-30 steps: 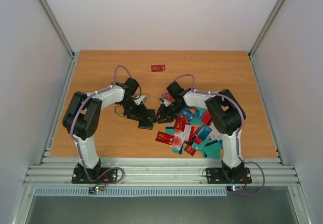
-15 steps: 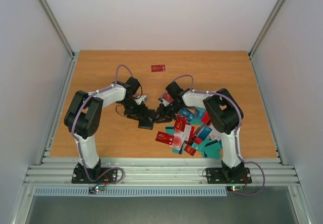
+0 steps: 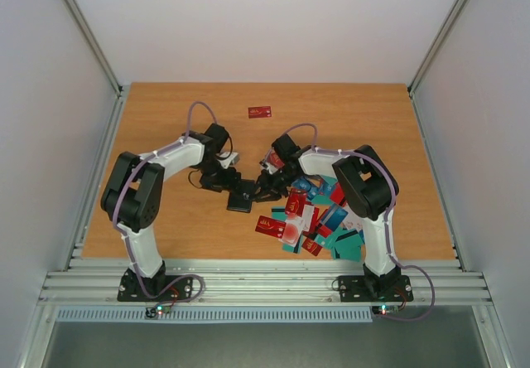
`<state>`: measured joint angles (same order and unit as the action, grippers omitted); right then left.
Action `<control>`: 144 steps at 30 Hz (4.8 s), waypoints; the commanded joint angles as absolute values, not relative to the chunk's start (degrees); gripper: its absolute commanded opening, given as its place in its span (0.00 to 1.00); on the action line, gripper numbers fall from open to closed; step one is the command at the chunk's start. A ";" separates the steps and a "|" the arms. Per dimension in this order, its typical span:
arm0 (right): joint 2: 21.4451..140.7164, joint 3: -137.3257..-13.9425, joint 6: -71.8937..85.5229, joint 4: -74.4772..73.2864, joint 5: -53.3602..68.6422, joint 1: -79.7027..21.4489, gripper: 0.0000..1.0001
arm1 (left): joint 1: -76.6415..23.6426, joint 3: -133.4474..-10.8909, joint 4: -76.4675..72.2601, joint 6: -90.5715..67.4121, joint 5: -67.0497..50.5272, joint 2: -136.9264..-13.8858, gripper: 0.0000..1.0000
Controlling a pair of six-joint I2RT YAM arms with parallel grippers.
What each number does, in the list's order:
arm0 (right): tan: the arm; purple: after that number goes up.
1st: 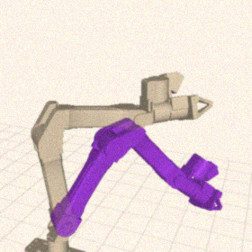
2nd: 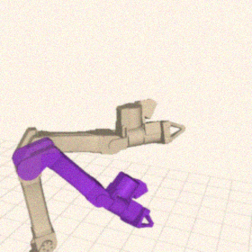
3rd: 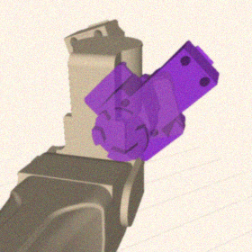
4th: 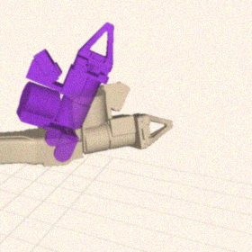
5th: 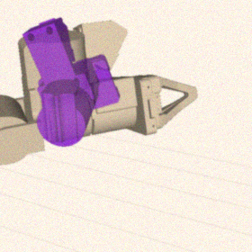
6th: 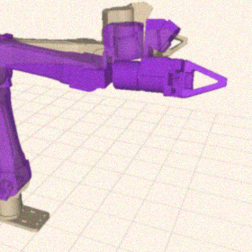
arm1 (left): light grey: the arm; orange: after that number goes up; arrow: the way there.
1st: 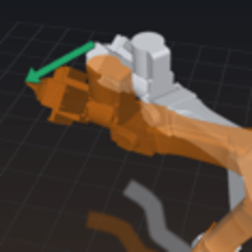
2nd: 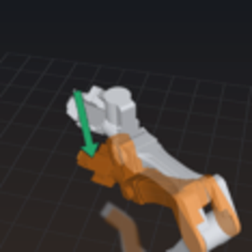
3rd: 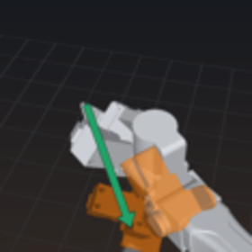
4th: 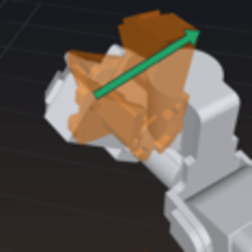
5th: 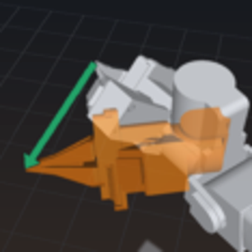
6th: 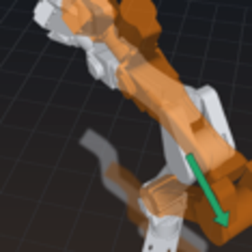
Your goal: Put the credit cards into the card holder
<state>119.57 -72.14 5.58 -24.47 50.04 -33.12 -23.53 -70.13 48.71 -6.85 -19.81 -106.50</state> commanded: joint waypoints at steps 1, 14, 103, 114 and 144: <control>120.61 -72.18 7.04 -22.24 51.15 -33.55 0.28 | -23.30 -70.78 48.34 -5.97 -19.13 -106.98 0.71; 119.68 -69.75 9.85 -17.72 51.75 -33.51 0.28 | -23.29 -67.61 44.62 -5.84 -22.84 -113.02 0.59; 132.11 -78.70 18.29 -34.56 29.01 -34.25 0.23 | -27.27 -68.49 50.54 -7.07 -28.20 -109.49 0.42; 135.42 -82.30 19.42 -38.23 29.64 -34.21 0.19 | -24.29 -67.13 50.99 -10.24 -28.19 -101.91 0.47; 136.06 -81.65 18.12 -37.26 33.41 -34.36 0.17 | -22.15 -66.71 44.00 -8.47 -19.65 -104.09 0.59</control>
